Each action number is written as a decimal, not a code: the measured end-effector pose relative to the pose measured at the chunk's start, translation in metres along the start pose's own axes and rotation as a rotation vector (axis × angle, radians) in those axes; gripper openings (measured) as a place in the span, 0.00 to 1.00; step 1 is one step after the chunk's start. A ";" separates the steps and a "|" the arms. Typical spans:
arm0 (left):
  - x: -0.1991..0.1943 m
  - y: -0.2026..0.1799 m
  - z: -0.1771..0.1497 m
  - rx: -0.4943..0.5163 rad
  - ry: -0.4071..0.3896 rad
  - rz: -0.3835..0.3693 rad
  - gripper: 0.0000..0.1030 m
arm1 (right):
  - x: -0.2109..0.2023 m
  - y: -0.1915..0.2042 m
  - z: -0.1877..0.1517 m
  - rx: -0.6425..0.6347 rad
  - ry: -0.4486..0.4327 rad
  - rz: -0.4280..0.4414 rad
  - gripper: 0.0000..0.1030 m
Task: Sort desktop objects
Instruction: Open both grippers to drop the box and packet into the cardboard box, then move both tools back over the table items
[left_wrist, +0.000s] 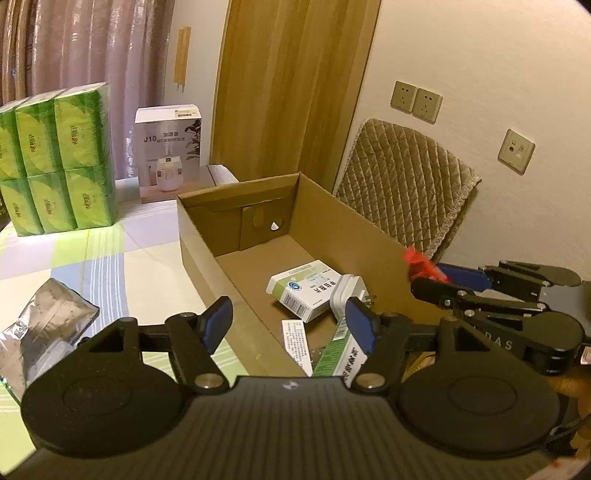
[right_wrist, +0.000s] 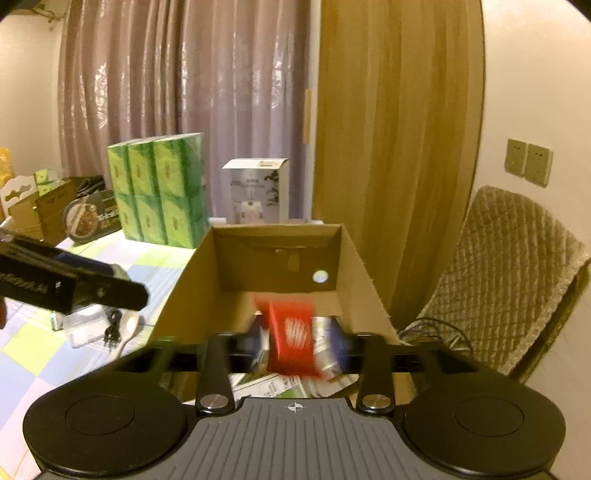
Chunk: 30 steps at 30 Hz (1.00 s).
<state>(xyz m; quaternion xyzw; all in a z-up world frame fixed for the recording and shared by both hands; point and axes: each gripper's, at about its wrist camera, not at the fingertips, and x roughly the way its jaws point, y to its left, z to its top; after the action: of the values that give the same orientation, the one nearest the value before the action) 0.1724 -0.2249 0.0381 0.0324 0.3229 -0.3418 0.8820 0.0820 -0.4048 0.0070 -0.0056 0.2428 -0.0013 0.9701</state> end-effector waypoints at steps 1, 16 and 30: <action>-0.001 0.001 -0.001 0.001 -0.001 0.002 0.64 | -0.002 -0.001 0.000 0.008 -0.005 0.001 0.62; -0.030 0.033 -0.028 0.011 0.005 0.060 0.68 | -0.030 0.014 -0.004 0.023 -0.015 0.019 0.64; -0.096 0.128 -0.085 -0.028 0.043 0.248 0.73 | -0.030 0.115 -0.003 -0.078 -0.021 0.210 0.70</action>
<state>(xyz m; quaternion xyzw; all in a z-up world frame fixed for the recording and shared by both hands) 0.1521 -0.0469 0.0068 0.0668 0.3401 -0.2249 0.9107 0.0542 -0.2898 0.0177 -0.0177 0.2317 0.1096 0.9664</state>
